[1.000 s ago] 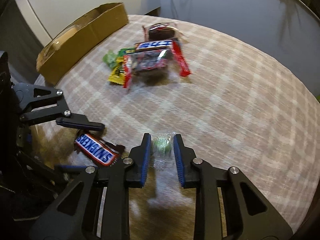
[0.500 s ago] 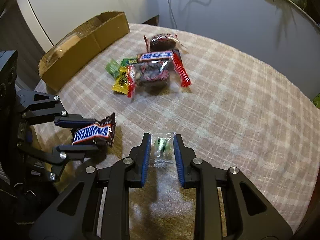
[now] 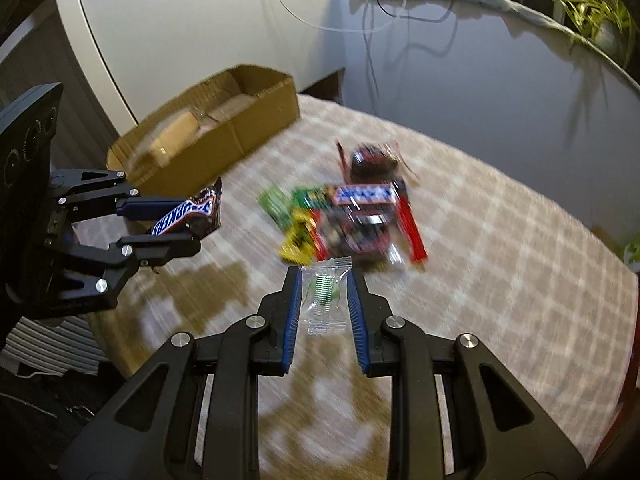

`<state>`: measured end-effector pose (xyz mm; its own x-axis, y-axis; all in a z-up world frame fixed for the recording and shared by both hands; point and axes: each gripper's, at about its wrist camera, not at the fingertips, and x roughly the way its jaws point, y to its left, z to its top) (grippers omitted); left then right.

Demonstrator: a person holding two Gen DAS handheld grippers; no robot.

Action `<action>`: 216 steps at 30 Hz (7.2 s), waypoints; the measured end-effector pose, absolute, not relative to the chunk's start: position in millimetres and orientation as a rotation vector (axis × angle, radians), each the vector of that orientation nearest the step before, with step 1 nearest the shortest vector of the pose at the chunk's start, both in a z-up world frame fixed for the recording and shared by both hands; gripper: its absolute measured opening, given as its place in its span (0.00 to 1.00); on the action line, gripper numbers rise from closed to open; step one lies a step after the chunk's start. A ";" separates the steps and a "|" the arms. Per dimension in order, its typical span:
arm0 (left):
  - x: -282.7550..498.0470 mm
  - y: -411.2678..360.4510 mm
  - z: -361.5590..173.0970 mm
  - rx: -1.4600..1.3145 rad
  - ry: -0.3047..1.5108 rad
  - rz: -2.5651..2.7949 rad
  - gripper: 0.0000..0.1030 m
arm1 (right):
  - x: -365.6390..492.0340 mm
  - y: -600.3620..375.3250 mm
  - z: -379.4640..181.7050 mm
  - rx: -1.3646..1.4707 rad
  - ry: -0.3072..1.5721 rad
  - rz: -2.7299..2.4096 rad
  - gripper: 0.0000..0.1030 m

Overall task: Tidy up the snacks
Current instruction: 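Carry the Snickers bar and green candy over the cardboard box, then open both grippers to release the Snickers and green candy into the box, then move both grippers back over the snack pile, then grasp the yellow candy packet with the left gripper while the right grasps the chocolate-ball bag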

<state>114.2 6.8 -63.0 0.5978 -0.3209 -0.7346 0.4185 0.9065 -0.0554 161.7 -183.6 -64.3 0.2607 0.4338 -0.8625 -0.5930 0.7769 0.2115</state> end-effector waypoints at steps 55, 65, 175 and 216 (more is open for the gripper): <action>185.1 163.2 -46.2 -0.019 0.769 -0.105 0.27 | 241.3 29.7 -59.5 -0.182 1.049 0.891 0.24; 179.9 166.7 -39.9 -0.018 0.750 -0.078 0.27 | 236.5 29.2 -53.9 -0.196 1.024 0.886 0.55; 168.8 -48.4 -123.0 0.132 0.938 -0.330 0.21 | 242.2 -160.8 -137.0 -0.169 1.270 0.641 0.73; 125.4 -1.2 -85.3 0.004 0.853 -0.316 0.20 | 191.5 -128.9 -111.3 -0.301 1.188 0.732 0.23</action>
<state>125.4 -1.2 -85.3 0.6142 -0.2723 -0.7407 0.2755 0.9535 -0.1222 191.5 -128.9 -111.3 0.1813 0.3567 -0.9165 -0.6580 0.7366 0.1565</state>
